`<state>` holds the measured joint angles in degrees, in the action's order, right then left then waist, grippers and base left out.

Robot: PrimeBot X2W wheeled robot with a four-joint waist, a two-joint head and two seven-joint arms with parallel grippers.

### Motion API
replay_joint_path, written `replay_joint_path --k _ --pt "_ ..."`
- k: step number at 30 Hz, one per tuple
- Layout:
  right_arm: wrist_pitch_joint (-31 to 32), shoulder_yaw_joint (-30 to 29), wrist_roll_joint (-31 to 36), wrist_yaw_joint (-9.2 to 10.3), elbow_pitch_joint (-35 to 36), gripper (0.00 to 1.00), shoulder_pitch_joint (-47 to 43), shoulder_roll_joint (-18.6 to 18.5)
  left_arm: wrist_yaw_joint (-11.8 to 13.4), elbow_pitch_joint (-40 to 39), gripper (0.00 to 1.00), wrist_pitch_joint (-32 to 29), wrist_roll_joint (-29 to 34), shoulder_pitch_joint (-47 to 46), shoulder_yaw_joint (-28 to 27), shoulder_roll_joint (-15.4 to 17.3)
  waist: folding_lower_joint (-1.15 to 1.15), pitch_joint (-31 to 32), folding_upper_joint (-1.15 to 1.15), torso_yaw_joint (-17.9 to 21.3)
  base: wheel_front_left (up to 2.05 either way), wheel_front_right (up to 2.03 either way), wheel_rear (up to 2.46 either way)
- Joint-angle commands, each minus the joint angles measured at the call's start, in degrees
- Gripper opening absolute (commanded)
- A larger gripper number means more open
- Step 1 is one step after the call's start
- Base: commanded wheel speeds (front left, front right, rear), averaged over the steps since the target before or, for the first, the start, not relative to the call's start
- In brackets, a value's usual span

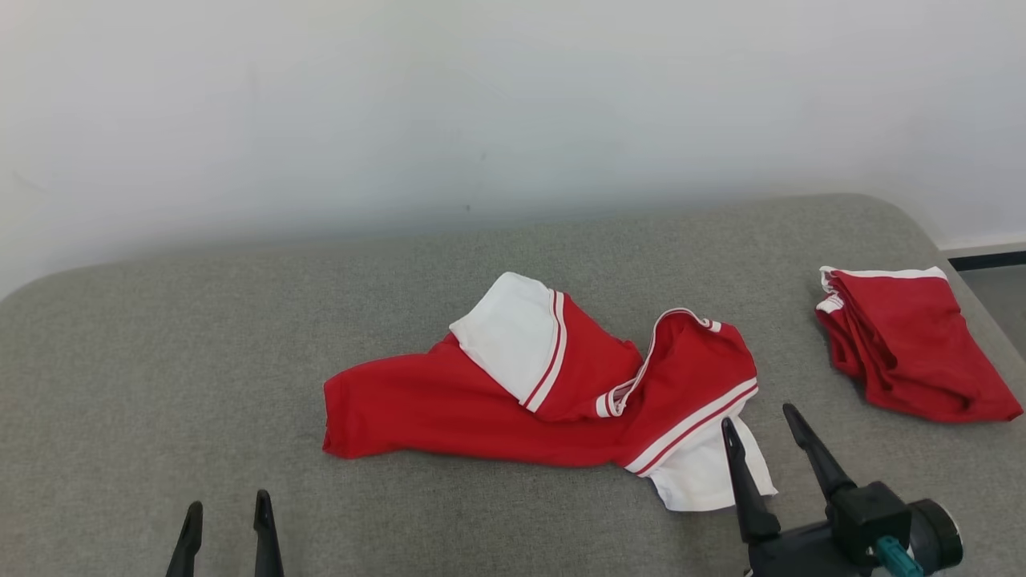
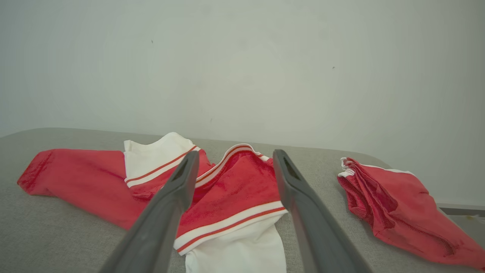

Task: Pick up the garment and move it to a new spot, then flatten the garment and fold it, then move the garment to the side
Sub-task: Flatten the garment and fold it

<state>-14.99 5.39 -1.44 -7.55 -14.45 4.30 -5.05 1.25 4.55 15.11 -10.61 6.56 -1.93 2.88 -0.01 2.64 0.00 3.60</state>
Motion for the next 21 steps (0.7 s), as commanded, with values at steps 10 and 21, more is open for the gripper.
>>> replay_joint_path --k 10,21 --pt "0.22 -0.06 0.01 0.15 0.79 1.0 -4.88 1.15 -0.01 0.53 1.0 0.03 -0.22 3.46 -0.5 0.01 0.01 2.17 0.0 -0.27 0.0 0.0 0.0" --pt "1.31 0.16 0.08 0.15 1.38 1.0 -5.43 1.49 0.4 0.76 1.0 0.03 -0.67 4.21 -0.38 0.01 0.01 2.53 0.0 -0.25 0.0 0.0 0.0"
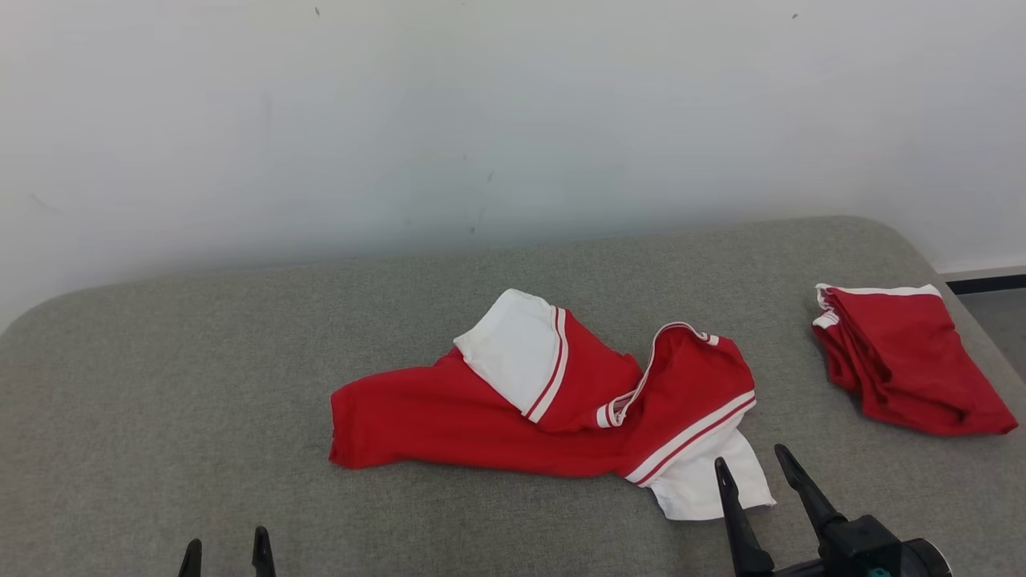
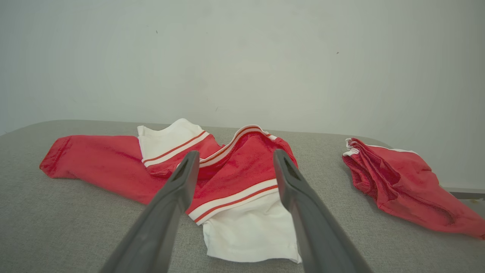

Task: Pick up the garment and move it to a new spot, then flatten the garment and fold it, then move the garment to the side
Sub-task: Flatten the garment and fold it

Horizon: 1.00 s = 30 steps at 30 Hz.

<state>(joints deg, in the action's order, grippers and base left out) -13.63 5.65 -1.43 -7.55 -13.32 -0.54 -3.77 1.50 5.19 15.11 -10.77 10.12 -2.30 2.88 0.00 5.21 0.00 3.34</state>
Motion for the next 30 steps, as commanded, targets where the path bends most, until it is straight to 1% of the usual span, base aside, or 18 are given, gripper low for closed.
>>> replay_joint_path --k 1,20,23,27,30 --pt "0.03 -0.17 0.09 0.15 0.18 1.0 -0.62 0.23 0.19 0.13 1.0 0.03 -0.5 0.57 0.0 0.01 0.0 -0.05 0.0 0.01 0.0 0.0 0.0" --pt "0.64 -0.38 0.24 0.15 -0.31 1.0 1.1 0.64 0.78 -0.06 1.0 0.03 -0.58 0.22 0.64 0.01 0.0 -1.51 0.0 0.73 0.0 0.0 0.0" --pt "2.59 -0.8 -0.28 0.15 -1.15 1.0 2.11 0.69 0.2 1.05 1.0 0.03 -0.24 -0.94 0.95 0.01 0.0 -2.25 0.0 1.12 0.0 0.0 0.0" --pt "9.38 -1.51 -0.75 0.15 -3.97 1.0 4.82 0.69 -1.16 6.44 1.0 -0.05 0.97 -5.36 2.3 0.8 0.0 -3.66 0.0 1.56 0.0 0.0 0.0" --pt "12.96 -2.75 -0.8 0.15 -5.74 1.0 6.92 0.58 -1.93 11.12 1.0 -0.36 1.21 -9.5 2.95 1.42 0.0 -4.73 0.0 2.04 0.0 0.0 0.0"
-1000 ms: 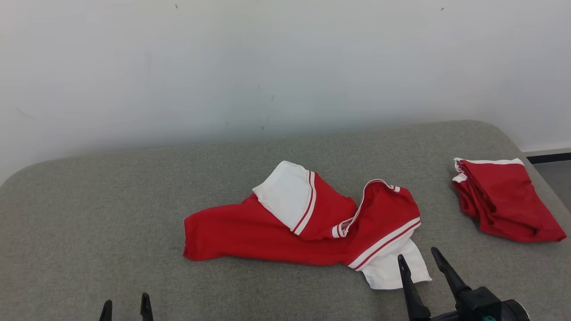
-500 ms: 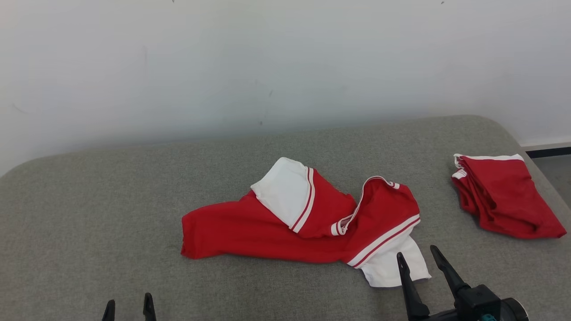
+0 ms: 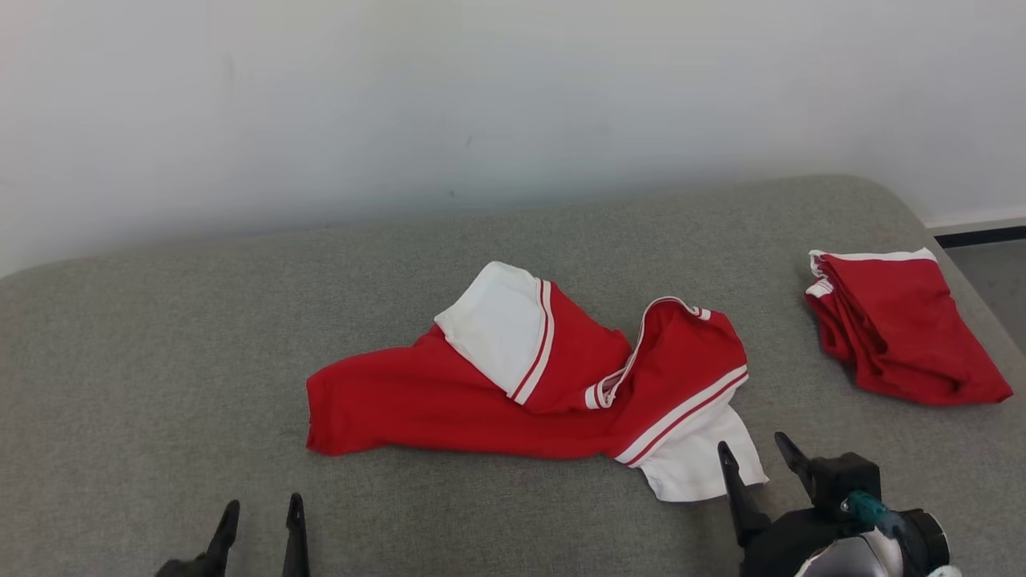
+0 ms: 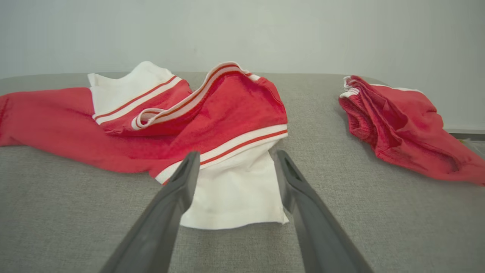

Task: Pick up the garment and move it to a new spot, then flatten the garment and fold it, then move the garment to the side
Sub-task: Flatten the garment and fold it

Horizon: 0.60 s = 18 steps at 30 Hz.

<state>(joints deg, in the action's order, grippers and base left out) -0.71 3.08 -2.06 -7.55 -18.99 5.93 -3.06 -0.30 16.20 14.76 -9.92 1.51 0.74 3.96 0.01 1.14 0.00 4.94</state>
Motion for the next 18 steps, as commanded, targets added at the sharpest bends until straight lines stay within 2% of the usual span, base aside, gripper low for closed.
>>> replay_joint_path --k 1,5,13,18 --pt "1.5 -0.75 -0.04 0.15 -1.05 1.0 0.99 -0.25 -0.3 1.69 1.0 0.04 0.04 -2.51 -0.06 0.41 -0.01 -1.09 0.0 0.66 0.0 0.0 0.0" --pt "4.57 -2.28 0.79 0.15 -3.46 1.0 3.7 -0.47 -0.95 8.16 1.0 0.05 0.07 -7.96 0.34 1.11 -0.01 -3.01 0.0 1.56 0.0 0.0 0.0" --pt "5.44 -3.83 1.6 0.15 -5.93 1.0 7.78 -0.38 -1.51 18.15 1.0 0.31 1.12 -17.4 1.64 1.77 -0.01 -8.27 0.0 2.83 0.0 0.0 0.0" --pt "5.5 -4.37 2.06 0.15 -7.24 1.0 9.05 -0.18 -0.73 21.85 1.0 0.43 2.24 -21.12 2.43 1.59 -0.01 -10.46 0.0 3.05 0.0 0.0 0.0"
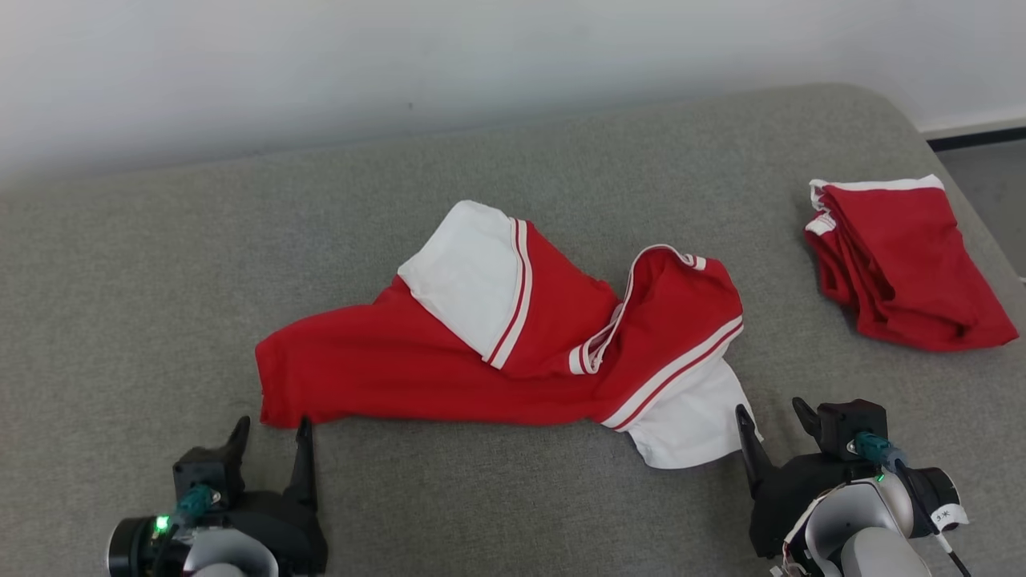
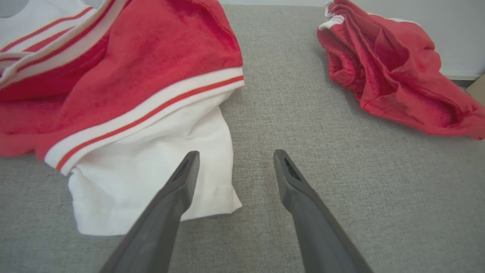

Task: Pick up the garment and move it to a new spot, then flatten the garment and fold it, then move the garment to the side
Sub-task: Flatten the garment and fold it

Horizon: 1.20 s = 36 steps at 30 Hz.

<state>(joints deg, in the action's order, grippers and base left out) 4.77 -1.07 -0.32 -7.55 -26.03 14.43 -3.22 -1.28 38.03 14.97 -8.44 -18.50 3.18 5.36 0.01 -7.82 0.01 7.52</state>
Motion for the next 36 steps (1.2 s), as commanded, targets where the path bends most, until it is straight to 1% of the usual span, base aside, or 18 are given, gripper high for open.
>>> replay_joint_path --k 1,4,9,20,21,22,23,24,25,26,28,33,36 --pt "0.13 -0.33 0.37 0.15 -0.45 1.0 0.8 0.03 0.51 0.35 1.0 0.22 0.84 -1.54 -0.05 0.19 -0.01 -1.9 -0.01 0.47 0.0 0.0 0.0" --pt "0.1 -0.4 0.4 0.15 -1.47 1.0 1.4 0.18 1.23 0.6 1.0 0.23 0.96 -2.26 -0.32 0.15 -0.01 -2.69 -0.01 0.45 0.0 0.0 0.0" --pt "1.07 0.06 0.36 0.15 -3.27 1.0 2.07 0.25 1.44 0.06 1.0 0.21 1.21 -2.72 -0.55 -0.13 -0.01 -3.25 -0.01 0.17 0.0 0.0 0.0" --pt "4.5 2.85 -1.42 0.01 -6.53 1.0 2.34 0.47 1.17 0.19 1.0 0.22 1.67 -3.2 -0.62 -0.65 -0.01 -3.72 -0.01 -0.58 0.0 0.0 0.0" --pt "4.53 3.11 -1.49 0.01 -6.6 1.0 2.44 0.5 1.03 0.22 0.98 0.22 1.74 -3.3 -0.61 -0.67 -0.01 -3.81 -0.01 -0.62 0.0 0.0 0.0" --pt "4.54 3.39 -1.74 0.01 -6.66 1.0 2.49 0.53 0.88 0.18 0.85 0.22 1.83 -3.39 -0.53 -0.68 -0.01 -3.89 -0.01 -0.65 0.0 0.0 0.0" --pt "4.63 3.66 -1.77 0.01 -6.74 1.0 2.48 0.55 0.92 0.08 0.5 0.21 1.94 -3.52 -0.45 -0.68 -0.01 -3.97 -0.01 -0.67 0.0 0.0 0.0" --pt "4.7 3.82 -1.76 0.0 -6.8 0.96 2.47 0.55 0.85 0.0 0.41 0.22 2.0 -3.59 -0.39 -0.71 -0.01 -4.05 -0.01 -0.71 0.0 0.0 0.0" --pt "4.93 4.09 -1.96 0.0 -6.97 0.7 2.51 0.55 0.58 0.15 0.12 0.21 2.13 -3.61 -0.24 -0.73 -0.01 -4.12 -0.01 -0.77 0.0 0.0 0.0" --pt "5.26 4.43 -2.17 0.0 -7.2 0.46 2.54 0.56 0.34 0.41 0.0 0.21 2.17 -3.67 -0.16 -0.74 -0.01 -4.15 -0.01 -0.81 0.0 0.0 0.0" --pt "5.56 4.83 -2.54 0.01 -7.47 0.0 2.64 0.39 0.08 0.83 0.0 0.21 2.01 -3.95 -0.2 -0.73 -0.01 -4.18 -0.01 -0.85 0.0 0.0 0.0" --pt "4.41 5.55 -4.51 0.01 -6.45 0.0 2.44 0.15 -0.19 -0.51 0.0 0.21 0.34 -3.43 -1.51 -1.18 -0.01 -3.49 -0.01 -0.96 0.0 0.0 0.0" --pt "3.14 4.47 -6.91 0.01 -4.19 0.0 2.03 0.12 -1.17 -2.92 0.0 0.2 -1.4 -1.43 -2.62 -1.66 -0.01 -2.51 -0.01 -1.02 0.0 0.0 0.0"
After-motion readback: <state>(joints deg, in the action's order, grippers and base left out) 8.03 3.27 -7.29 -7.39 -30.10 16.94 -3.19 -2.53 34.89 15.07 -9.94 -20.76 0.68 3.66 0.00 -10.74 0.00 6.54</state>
